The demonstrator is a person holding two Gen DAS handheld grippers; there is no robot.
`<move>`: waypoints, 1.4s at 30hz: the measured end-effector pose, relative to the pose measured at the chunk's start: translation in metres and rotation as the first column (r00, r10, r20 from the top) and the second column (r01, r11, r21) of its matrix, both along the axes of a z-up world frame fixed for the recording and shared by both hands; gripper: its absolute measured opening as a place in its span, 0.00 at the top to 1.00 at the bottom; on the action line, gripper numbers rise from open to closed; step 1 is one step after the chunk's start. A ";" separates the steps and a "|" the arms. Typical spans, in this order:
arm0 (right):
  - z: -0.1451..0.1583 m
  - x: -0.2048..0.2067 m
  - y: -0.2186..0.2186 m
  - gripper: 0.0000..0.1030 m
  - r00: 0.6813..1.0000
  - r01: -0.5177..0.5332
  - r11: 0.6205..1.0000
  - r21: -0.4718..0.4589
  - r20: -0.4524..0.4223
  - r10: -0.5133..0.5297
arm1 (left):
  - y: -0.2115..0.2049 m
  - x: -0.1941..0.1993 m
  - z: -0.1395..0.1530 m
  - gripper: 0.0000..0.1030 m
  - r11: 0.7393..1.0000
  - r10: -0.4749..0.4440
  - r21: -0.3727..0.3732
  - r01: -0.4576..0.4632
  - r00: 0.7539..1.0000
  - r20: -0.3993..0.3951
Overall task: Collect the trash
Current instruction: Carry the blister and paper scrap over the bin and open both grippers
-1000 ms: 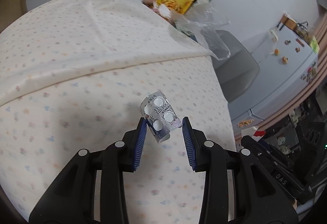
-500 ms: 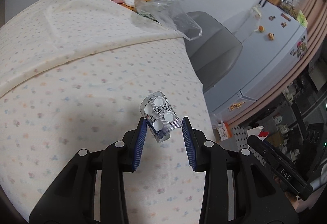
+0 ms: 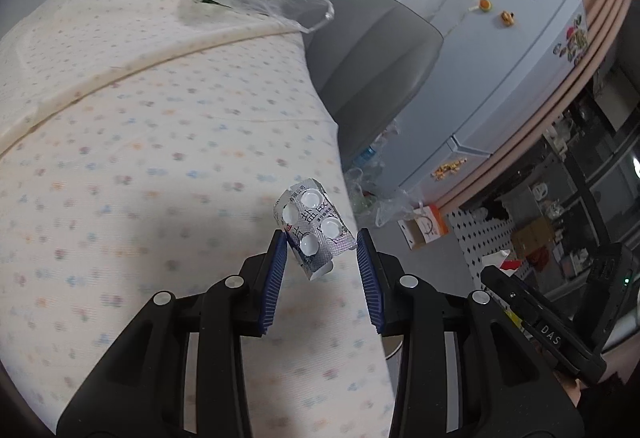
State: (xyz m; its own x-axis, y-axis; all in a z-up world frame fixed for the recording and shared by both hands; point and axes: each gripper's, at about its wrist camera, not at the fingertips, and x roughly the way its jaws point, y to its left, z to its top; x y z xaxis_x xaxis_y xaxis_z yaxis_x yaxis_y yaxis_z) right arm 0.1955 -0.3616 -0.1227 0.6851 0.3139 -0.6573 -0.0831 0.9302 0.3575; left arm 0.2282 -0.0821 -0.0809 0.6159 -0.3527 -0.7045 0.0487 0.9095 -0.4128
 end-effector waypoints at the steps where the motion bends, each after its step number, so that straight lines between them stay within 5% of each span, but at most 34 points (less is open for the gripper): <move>1: -0.003 0.001 -0.005 0.64 1.000 0.009 1.000 0.002 -0.007 -0.009 | -0.004 0.002 -0.001 0.65 1.000 -0.007 0.003 0.007 1.000 -0.002; 23: -0.076 0.022 -0.086 0.63 0.978 0.169 0.986 0.015 -0.125 -0.166 | -0.071 0.024 -0.020 0.65 0.995 -0.085 0.045 0.087 0.995 -0.054; 29: -0.092 0.030 -0.096 0.51 0.967 0.209 0.978 0.000 -0.151 -0.206 | -0.071 0.024 -0.020 0.65 0.994 -0.087 0.055 0.090 0.995 -0.053; 31: -0.095 0.028 -0.101 0.36 0.963 0.228 0.974 -0.002 -0.148 -0.226 | -0.074 0.026 -0.022 0.65 0.994 -0.090 0.057 0.094 0.994 -0.060; 42: -0.108 0.000 -0.128 0.32 0.950 0.274 0.959 0.067 -0.176 -0.259 | -0.120 0.034 -0.033 0.65 0.982 -0.165 0.079 0.172 0.982 -0.090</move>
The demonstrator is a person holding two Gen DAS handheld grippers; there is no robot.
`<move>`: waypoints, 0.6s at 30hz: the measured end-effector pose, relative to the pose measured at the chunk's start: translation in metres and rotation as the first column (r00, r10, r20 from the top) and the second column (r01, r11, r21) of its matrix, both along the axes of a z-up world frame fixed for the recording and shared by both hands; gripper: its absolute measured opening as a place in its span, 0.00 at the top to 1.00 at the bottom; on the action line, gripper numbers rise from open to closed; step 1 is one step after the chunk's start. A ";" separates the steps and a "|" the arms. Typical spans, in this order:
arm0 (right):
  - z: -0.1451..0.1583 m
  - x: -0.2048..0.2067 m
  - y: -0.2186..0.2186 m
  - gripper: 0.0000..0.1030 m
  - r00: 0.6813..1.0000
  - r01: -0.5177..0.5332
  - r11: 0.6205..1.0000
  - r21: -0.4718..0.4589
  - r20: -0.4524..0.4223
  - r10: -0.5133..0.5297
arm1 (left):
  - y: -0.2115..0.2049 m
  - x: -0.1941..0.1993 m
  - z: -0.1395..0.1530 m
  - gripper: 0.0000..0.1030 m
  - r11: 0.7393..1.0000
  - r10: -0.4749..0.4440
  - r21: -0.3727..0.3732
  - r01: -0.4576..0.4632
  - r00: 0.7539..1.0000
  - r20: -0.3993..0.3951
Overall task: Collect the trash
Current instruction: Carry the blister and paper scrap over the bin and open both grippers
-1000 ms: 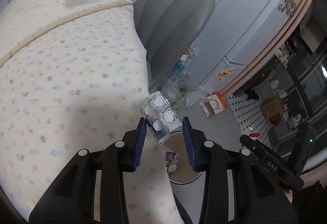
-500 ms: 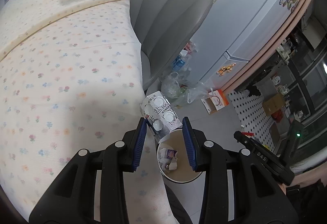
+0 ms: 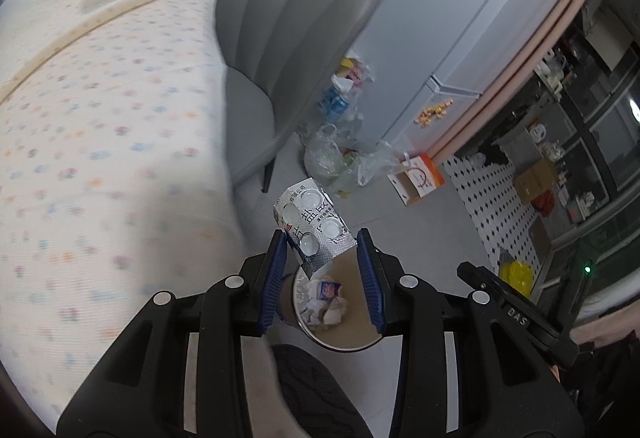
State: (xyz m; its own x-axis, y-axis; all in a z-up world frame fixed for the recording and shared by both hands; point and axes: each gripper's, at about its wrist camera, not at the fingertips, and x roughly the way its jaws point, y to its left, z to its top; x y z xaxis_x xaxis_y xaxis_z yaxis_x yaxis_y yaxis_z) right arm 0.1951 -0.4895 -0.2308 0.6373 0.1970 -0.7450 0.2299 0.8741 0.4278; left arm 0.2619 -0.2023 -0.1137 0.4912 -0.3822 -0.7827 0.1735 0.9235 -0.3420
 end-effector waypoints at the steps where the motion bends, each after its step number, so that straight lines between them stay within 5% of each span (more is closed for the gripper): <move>1: 0.000 -0.004 -0.003 0.32 1.000 0.006 1.000 0.007 -0.001 -0.006 | -0.005 0.001 -0.002 0.65 1.000 -0.009 0.003 0.009 1.000 -0.003; 18: 0.016 -0.066 -0.071 0.31 0.991 0.118 0.992 0.055 0.059 -0.121 | -0.129 0.000 -0.025 0.63 0.981 -0.181 0.054 0.184 0.982 -0.051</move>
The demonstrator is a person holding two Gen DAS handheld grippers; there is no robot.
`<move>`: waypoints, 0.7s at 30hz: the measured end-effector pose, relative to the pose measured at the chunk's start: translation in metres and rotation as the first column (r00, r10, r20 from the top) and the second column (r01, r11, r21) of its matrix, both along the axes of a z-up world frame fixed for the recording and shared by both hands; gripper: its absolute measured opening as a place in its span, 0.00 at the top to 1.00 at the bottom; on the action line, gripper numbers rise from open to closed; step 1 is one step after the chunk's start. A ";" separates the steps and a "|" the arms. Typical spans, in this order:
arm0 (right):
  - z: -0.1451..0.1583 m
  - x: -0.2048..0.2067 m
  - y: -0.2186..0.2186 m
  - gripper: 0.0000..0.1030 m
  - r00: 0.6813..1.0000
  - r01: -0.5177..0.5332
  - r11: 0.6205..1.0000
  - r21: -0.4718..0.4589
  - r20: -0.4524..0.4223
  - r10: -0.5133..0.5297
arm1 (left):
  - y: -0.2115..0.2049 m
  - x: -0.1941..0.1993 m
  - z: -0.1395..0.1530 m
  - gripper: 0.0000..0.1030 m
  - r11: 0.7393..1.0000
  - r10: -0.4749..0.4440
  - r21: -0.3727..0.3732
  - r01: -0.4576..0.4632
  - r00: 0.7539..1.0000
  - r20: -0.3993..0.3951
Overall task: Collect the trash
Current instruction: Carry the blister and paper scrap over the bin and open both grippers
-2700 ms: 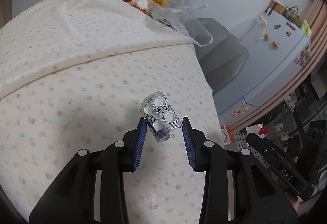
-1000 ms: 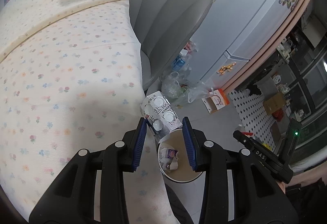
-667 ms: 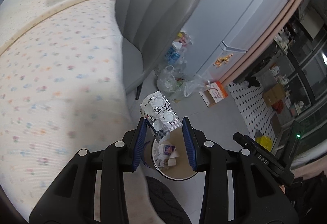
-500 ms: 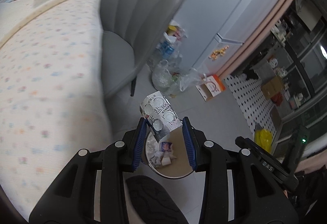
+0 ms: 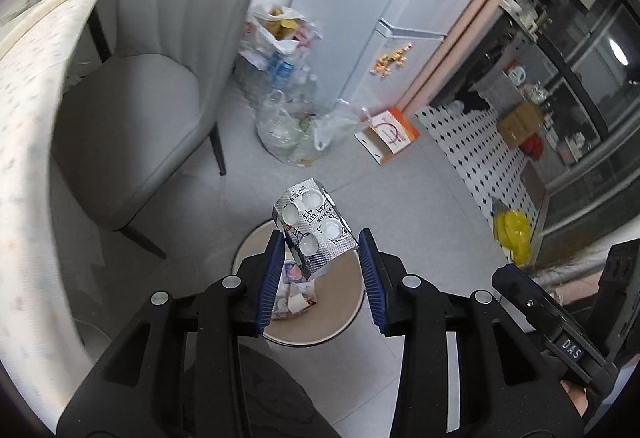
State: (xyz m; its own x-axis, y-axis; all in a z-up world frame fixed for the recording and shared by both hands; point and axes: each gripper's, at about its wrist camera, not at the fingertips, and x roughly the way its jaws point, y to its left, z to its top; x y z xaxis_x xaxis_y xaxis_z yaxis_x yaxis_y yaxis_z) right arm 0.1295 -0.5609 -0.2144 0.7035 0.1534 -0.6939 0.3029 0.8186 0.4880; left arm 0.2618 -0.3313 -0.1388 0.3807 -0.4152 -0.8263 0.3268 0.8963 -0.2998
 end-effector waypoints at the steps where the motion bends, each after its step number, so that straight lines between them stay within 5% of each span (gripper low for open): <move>1: -0.001 -0.003 -0.004 0.31 1.000 0.009 1.000 0.004 -0.001 -0.009 | -0.007 0.000 -0.001 0.62 1.000 -0.009 0.002 0.009 1.000 -0.001; 4: -0.002 -0.008 -0.012 0.31 1.000 0.025 1.000 0.010 -0.004 -0.025 | -0.023 -0.002 -0.001 0.58 0.999 -0.037 -0.001 0.037 0.999 -0.002; 8: -0.004 -0.014 -0.018 0.31 0.999 0.043 0.999 0.015 -0.006 -0.043 | -0.027 -0.002 0.003 0.22 0.999 -0.044 -0.024 0.044 0.999 0.017; 11: -0.005 -0.016 -0.019 0.31 0.999 0.044 0.999 0.017 -0.009 -0.044 | -0.023 -0.002 0.007 0.10 0.999 -0.030 -0.032 0.031 0.999 0.031; 21: 0.015 -0.016 0.002 0.26 1.000 0.004 1.000 0.009 0.017 -0.004 | 0.018 -0.005 0.027 0.07 0.997 0.042 -0.065 -0.038 0.997 0.057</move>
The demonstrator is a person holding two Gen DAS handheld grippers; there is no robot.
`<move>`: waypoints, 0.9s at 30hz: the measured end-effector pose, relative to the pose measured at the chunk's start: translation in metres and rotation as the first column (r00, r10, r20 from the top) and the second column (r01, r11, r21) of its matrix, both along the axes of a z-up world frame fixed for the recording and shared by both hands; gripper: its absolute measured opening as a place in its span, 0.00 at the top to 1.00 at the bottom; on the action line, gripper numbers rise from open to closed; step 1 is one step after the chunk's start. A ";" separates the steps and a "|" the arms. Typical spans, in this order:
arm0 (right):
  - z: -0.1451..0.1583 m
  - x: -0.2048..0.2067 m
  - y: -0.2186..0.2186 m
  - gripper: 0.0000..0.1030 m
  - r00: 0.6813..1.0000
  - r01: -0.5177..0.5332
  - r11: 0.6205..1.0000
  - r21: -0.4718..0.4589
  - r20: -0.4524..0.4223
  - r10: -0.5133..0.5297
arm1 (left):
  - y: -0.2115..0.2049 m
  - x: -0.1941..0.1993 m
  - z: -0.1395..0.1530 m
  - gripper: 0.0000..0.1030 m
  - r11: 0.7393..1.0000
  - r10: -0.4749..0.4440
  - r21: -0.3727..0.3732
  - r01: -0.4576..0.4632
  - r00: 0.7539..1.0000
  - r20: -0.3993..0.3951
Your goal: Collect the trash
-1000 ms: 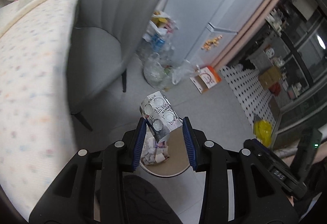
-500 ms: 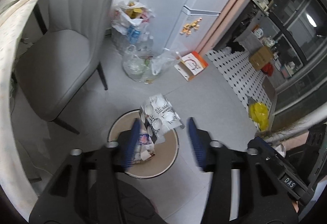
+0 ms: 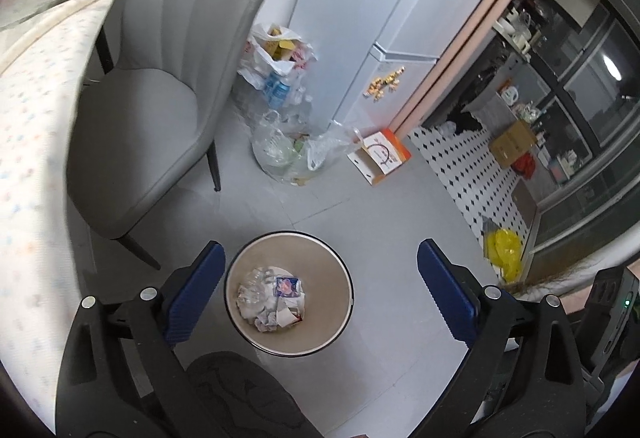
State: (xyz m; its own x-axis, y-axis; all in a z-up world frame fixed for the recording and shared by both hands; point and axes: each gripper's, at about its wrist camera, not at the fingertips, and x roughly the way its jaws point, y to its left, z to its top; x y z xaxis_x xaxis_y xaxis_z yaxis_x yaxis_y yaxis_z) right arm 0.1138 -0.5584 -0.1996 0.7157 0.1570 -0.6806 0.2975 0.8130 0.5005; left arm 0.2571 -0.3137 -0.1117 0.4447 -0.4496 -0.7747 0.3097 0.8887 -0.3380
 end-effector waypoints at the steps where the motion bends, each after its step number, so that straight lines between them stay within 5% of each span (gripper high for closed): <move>1: 0.003 0.000 0.003 0.26 1.000 -0.004 1.000 -0.001 0.001 0.004 | 0.006 -0.001 0.003 0.06 1.000 0.008 -0.004 -0.008 1.000 0.007; 15: 0.070 -0.005 0.065 0.08 0.994 -0.066 0.994 -0.089 0.081 0.073 | 0.084 -0.038 0.061 0.06 0.995 0.088 -0.064 -0.082 0.990 0.110; 27: 0.123 -0.014 0.119 0.08 0.986 -0.107 0.976 -0.187 0.108 0.129 | 0.167 -0.078 0.102 0.06 0.982 0.176 -0.102 -0.157 0.962 0.210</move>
